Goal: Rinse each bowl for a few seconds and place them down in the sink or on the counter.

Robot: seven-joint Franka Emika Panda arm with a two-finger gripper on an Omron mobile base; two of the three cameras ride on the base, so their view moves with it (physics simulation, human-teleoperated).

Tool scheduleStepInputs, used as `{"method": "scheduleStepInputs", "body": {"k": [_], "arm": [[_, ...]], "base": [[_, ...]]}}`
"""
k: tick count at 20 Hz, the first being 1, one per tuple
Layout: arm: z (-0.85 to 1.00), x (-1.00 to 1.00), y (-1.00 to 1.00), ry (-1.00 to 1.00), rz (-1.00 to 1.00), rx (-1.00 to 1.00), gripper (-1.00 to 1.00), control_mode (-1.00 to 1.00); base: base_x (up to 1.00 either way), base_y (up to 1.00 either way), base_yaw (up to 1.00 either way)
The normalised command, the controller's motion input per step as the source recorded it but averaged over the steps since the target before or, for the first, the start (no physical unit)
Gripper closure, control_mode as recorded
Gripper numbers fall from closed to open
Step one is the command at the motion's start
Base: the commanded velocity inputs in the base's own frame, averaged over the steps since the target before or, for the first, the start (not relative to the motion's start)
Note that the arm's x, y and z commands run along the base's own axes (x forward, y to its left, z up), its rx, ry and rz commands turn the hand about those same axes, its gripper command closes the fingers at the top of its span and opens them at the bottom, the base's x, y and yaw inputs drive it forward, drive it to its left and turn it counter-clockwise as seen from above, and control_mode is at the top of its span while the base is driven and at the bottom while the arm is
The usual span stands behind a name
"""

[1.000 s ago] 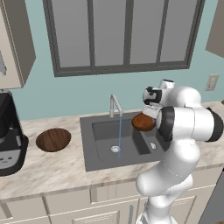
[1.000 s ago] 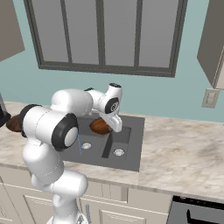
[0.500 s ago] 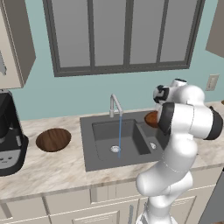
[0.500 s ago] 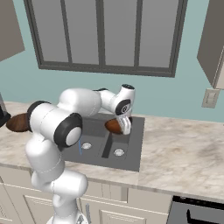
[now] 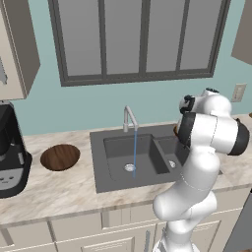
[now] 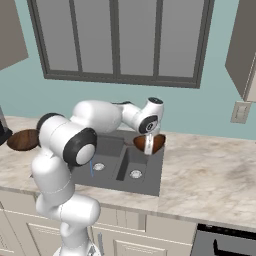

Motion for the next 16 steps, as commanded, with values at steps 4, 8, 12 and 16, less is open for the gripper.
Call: {"method": "scheduleStepInputs", "body": {"k": [4, 8, 12, 16], "arm": [[-0.02, 0.0, -0.42, -0.05, -0.28, 0.0, 1.0, -1.0], [-0.09, 0.03, -0.25, -0.06, -0.26, 0.0, 1.0, -1.0], [-0.11, 0.13, -0.28, -0.06, -0.26, 0.0, 1.0, -1.0], [-0.09, 0.13, -0.32, -0.07, -0.23, 0.0, 1.0, -1.0]], "base": [[0.0, 0.0, 0.0], [0.0, 0.0, 0.0], [0.0, 0.0, 0.0], [0.0, 0.0, 0.0]]}}
